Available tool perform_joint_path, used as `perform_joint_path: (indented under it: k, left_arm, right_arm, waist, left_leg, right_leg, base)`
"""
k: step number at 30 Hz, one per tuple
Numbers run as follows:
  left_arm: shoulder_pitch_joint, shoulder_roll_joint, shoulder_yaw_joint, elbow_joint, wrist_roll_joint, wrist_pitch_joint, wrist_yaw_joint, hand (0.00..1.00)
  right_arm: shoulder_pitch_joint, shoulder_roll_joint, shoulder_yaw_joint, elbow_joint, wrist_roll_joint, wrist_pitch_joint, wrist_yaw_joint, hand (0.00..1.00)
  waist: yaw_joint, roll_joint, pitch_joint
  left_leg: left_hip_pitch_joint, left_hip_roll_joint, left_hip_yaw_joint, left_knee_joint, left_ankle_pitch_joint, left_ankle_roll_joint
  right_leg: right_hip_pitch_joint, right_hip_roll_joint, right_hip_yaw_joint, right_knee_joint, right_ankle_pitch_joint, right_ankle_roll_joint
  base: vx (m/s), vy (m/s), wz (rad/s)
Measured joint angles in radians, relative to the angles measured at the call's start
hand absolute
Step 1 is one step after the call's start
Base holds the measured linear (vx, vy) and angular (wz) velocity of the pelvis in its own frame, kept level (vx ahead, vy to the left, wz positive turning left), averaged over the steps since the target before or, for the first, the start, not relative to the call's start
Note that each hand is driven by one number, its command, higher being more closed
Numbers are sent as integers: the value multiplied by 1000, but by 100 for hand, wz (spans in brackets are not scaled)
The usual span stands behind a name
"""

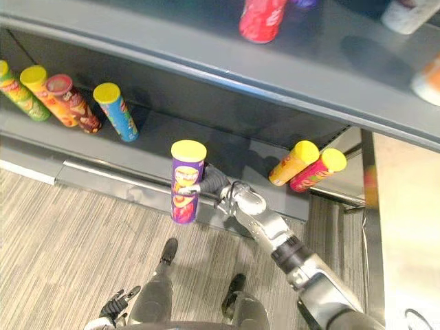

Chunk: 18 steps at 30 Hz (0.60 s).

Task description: Put the gum and the chips on the shelf.

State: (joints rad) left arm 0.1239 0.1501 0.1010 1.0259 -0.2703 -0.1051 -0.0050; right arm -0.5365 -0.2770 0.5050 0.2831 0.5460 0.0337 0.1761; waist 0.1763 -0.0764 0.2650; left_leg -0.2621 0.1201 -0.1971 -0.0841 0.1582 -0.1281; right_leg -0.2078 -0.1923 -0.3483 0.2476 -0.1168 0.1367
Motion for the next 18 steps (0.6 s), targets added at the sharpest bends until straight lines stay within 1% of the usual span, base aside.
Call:
perform_joint_path:
  k: [1, 3, 4, 5, 7, 8, 9, 11, 13, 14, 15, 18]
  left_arm:
    - [0, -1, 0, -1, 0, 0, 2, 0]
    - [0, -7, -1, -15, 0, -2, 10, 0]
    - [0, -9, -2, -22, 0, -2, 13, 0]
    - [-1, -13, -7, -39, 0, -2, 24, 0]
    - [-4, -17, -7, -52, -1, -5, 32, 0]
    - [-10, -22, -8, -56, -1, -9, 40, 0]
    - [-11, -25, -9, -61, -1, -11, 44, 0]
    - [-15, -30, -19, -83, -1, -23, 53, 0]
    - [-24, -30, -28, -85, -1, -25, 64, 0]
    - [-30, -30, -38, -89, -3, -29, 72, 0]
    - [-33, -30, -39, -90, -4, -32, 76, 0]
    - [-61, -33, -68, -91, -25, -43, 90, 0]
  right_arm:
    - [-13, 11, -12, 14, -18, -4, -13, 100]
    - [-82, 50, -84, 86, -88, -20, -59, 100]
    - [-104, 58, -109, 102, -112, -22, -75, 100]
    - [-158, 72, -172, 137, -162, -37, -128, 100]
    - [-217, 89, -254, 170, -201, -54, -177, 100]
    - [-251, 95, -308, 174, -237, -70, -225, 100]
    - [-265, 97, -333, 175, -247, -79, -247, 100]
    - [-314, 100, -400, 174, -301, -115, -333, 100]
    - [-318, 103, -418, 167, -333, -133, -375, 100]
    - [-318, 113, -431, 159, -375, -143, -411, 100]
    - [-318, 120, -437, 158, -395, -146, -428, 100]
    - [-315, 162, -454, 148, -494, -148, -501, 100]
  waist:
    - [3, 2, 6]
    - [21, 8, 26]
    - [23, 12, 36]
    - [25, 20, 56]
    - [42, 26, 79]
    - [47, 34, 94]
    - [48, 38, 99]
    - [60, 51, 132]
    - [70, 54, 135]
    - [73, 59, 143]
    - [75, 59, 144]
    - [75, 79, 163]
  left_leg:
    - [-4, -1, -6, -1, 3, 0]
    - [-24, -3, -17, -2, 14, -1]
    - [-29, -4, -26, -2, 16, -1]
    - [-44, -5, -39, -2, 22, -3]
    - [-59, -5, -44, -2, 31, -10]
    - [-70, -6, -53, -2, 35, -13]
    - [-78, -7, -59, -2, 38, -13]
    - [-88, -11, -74, -3, 43, -18]
    - [-102, -13, -83, -3, 44, -20]
    - [-113, -12, -91, -3, 46, -23]
    - [-120, -12, -92, -3, 46, -23]
    - [-143, -13, -113, -3, 51, -29]
  right_leg:
    - [-2, -2, -6, 4, -4, -1]
    - [-20, -4, -15, 19, -5, -2]
    - [-20, -5, -21, 20, -5, -3]
    - [-30, -6, -33, 27, -6, -5]
    - [-48, -8, -34, 40, -8, -7]
    - [-59, -9, -39, 48, -10, -8]
    - [-65, -11, -43, 53, -12, -8]
    - [-75, -18, -56, 76, -28, -8]
    - [-90, -20, -60, 89, -38, -10]
    - [-97, -20, -66, 96, -43, -11]
    - [-106, -21, -66, 102, -47, -12]
    - [-126, -23, -75, 121, -60, -12]
  base:
    - [11, -25, 20]
    - [30, -34, 15]
    - [13, -35, 21]
    - [1, -39, 19]
    - [-11, -32, 11]
    - [-12, -31, 11]
    - [-6, -41, 20]
    - [7, -57, 19]
    - [6, -50, 13]
    - [7, -60, 13]
    - [14, -75, 11]
    - [10, -63, 15]
